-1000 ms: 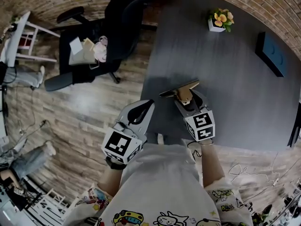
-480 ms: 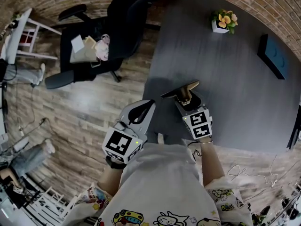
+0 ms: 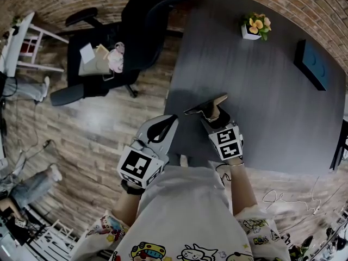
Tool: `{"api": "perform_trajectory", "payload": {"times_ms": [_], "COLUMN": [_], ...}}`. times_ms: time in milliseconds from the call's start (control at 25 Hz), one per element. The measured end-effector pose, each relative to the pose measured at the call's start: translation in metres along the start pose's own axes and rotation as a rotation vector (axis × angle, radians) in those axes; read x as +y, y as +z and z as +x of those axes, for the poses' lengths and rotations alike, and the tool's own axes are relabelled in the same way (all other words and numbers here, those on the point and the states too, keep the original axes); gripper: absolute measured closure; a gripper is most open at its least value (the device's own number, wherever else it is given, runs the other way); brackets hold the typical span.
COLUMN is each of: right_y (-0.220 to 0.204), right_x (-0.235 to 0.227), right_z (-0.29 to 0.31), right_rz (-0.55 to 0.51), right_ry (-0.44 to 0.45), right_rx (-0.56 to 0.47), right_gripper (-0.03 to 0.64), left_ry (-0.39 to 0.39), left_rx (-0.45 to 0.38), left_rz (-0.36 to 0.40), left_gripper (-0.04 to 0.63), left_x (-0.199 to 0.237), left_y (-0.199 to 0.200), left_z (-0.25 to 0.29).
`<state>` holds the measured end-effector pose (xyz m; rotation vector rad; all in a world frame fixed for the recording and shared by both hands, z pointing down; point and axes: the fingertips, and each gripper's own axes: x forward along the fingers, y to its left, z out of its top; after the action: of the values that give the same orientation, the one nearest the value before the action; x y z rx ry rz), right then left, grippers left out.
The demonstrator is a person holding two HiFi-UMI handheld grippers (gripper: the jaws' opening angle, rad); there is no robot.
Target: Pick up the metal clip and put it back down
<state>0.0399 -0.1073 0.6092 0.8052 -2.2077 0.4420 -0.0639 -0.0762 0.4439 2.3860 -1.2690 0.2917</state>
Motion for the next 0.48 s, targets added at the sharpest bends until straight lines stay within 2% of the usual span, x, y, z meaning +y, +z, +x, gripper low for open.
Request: {"api": "perform_trajectory", "payload": {"times_ms": [240, 480], "right_y": [0.001, 0.025], "right_x": [-0.001, -0.005], "right_z": [-0.007, -0.032], "right_rz": [0.029, 0.066], "right_ry": [-0.016, -0.033], "right_rx": [0.0, -0.085], "right_gripper": [0.298, 0.288], "left_ry": [0.0, -0.004], "left_rx": [-0.013, -0.04], "left_rz": [0.01, 0.028], "left_gripper": [0.594, 0.594], "left_x": [0.004, 0.006], "left_y": [0.006, 0.014], "left_z": [-0.002, -0.003]}}
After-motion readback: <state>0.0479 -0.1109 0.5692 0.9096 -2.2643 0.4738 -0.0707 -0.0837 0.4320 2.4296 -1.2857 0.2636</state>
